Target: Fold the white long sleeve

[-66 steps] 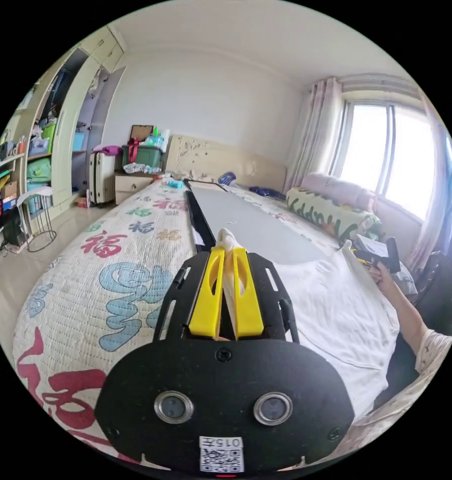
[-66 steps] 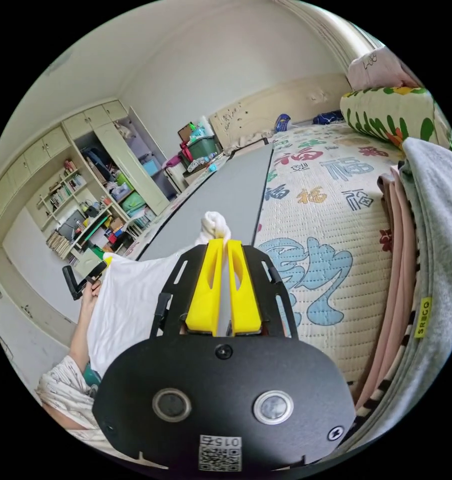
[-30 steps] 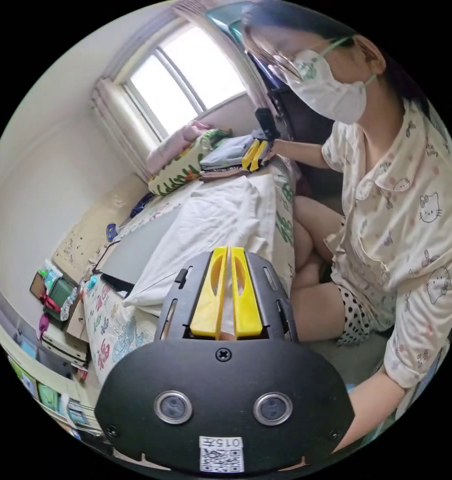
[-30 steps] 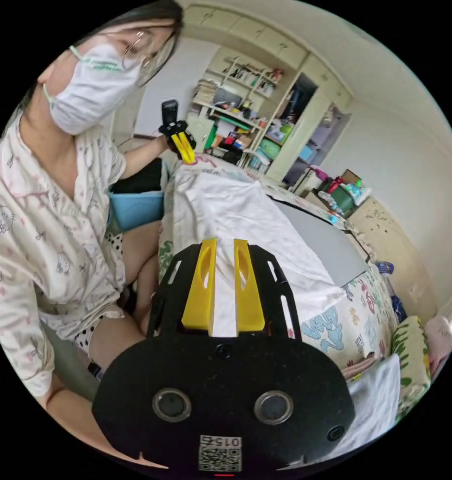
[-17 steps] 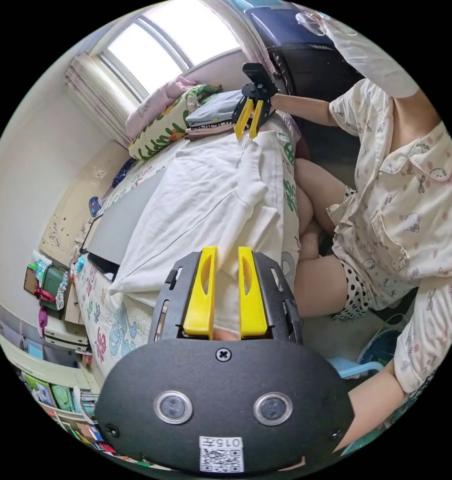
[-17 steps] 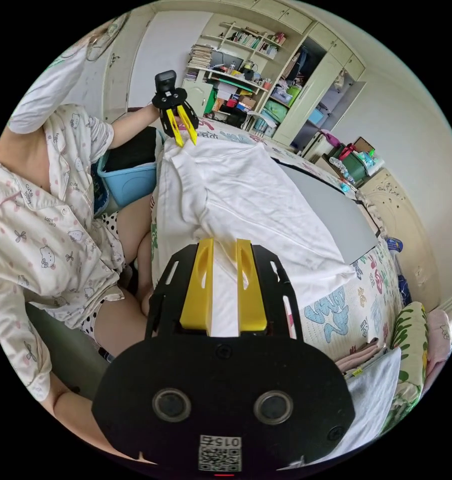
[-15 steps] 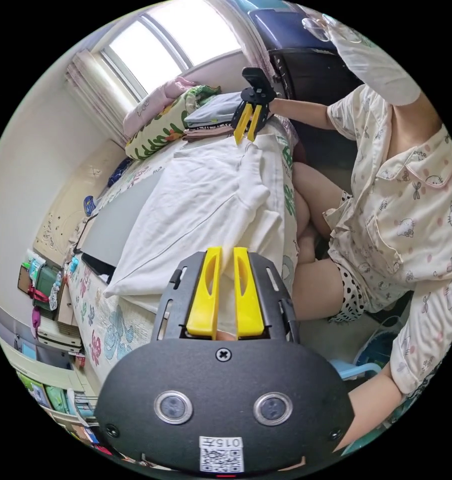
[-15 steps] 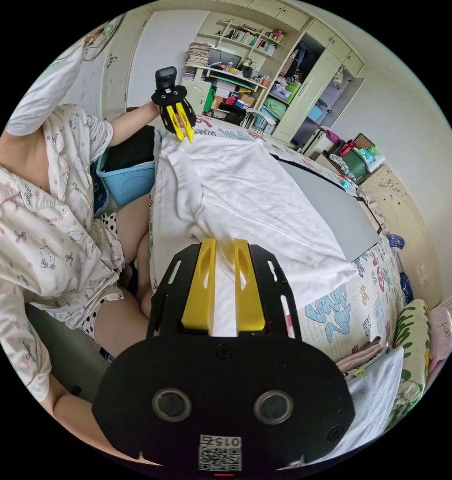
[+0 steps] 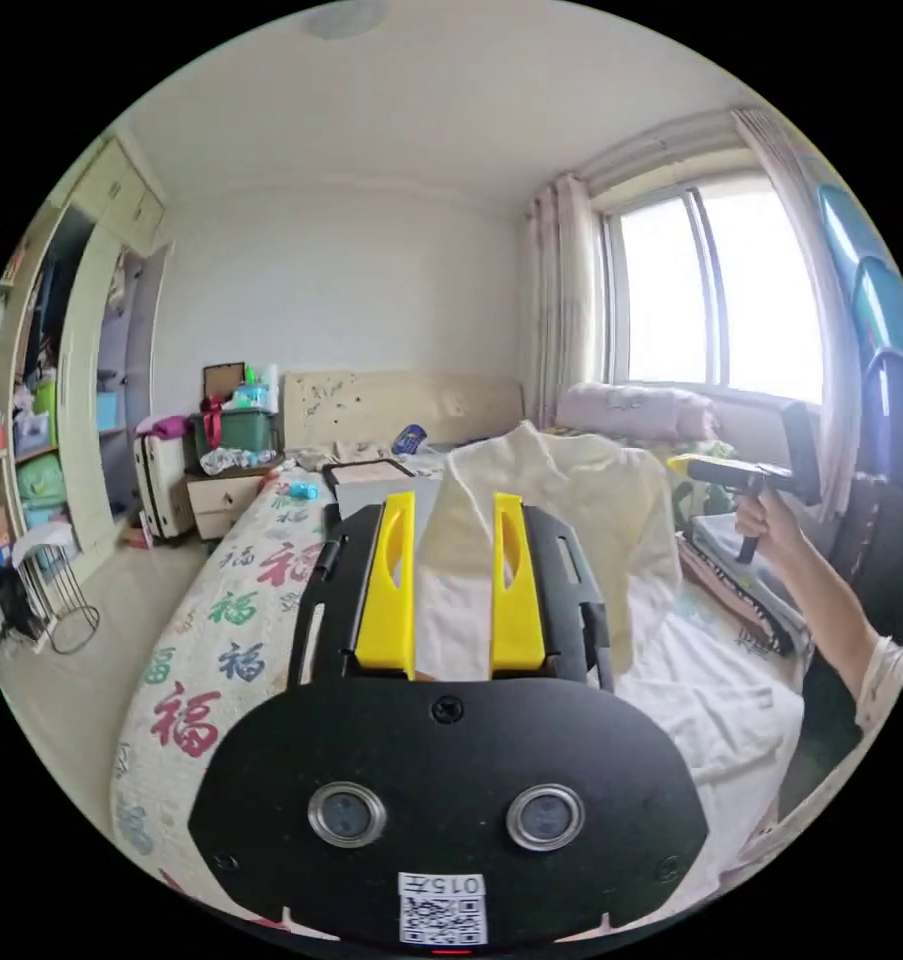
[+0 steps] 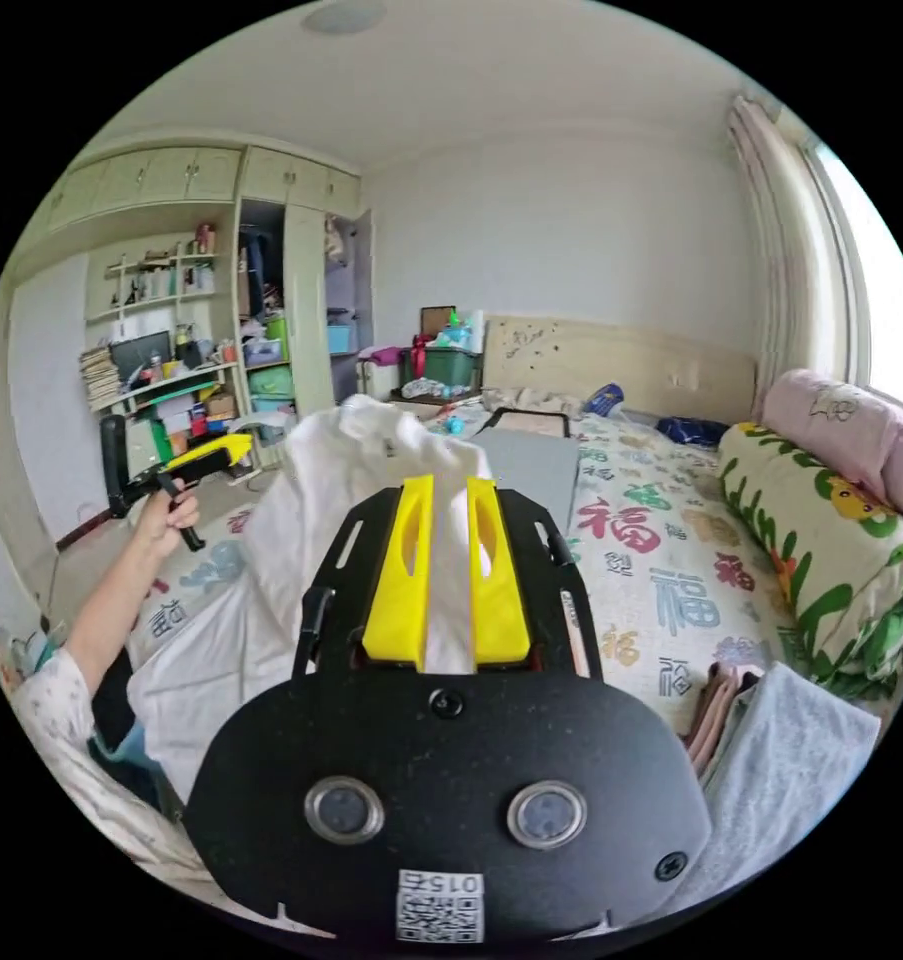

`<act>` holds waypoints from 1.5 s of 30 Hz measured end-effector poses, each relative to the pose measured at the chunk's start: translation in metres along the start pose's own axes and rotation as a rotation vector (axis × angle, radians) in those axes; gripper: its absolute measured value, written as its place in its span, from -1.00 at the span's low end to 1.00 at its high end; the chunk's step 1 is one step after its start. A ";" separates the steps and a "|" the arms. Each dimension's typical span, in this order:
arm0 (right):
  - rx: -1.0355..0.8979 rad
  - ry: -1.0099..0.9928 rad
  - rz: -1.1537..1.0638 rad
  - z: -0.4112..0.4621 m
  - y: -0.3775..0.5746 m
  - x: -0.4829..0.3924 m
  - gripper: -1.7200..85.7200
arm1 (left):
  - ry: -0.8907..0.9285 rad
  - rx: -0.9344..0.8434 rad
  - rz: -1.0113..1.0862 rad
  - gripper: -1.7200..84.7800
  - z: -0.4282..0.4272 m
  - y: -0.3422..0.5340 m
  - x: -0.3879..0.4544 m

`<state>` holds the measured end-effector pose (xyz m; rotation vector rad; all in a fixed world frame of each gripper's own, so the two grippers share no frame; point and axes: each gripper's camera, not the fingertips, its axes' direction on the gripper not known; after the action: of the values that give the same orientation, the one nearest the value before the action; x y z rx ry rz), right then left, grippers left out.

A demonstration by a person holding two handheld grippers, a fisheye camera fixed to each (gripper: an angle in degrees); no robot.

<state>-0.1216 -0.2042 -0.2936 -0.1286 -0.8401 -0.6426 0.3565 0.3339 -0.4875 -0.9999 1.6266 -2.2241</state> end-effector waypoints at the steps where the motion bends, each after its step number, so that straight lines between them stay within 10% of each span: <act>1: -0.040 -0.082 -0.056 -0.010 0.024 -0.008 -0.82 | 0.080 -0.018 0.035 -0.74 -0.018 0.019 0.013; 10: -0.410 -0.250 -0.012 -0.075 0.230 0.021 -0.71 | 0.349 -0.114 0.355 -0.80 -0.191 0.165 0.141; 21: -0.449 -0.320 0.041 -0.122 0.234 0.079 -0.90 | 0.468 -0.115 0.314 -0.72 -0.241 0.254 0.269; 34: -0.213 -0.835 -0.089 -0.119 0.128 -0.011 -0.92 | -0.030 0.142 0.000 -0.60 -0.329 0.339 0.294; 45: -0.302 -0.601 -0.707 -0.122 0.177 -0.112 -0.72 | -0.189 0.192 -0.110 -0.92 -0.471 0.392 0.170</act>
<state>0.0046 -0.0508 -0.4325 -0.3143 -1.3806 -1.4392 -0.1515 0.4576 -0.8500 -1.2287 1.2818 -2.2257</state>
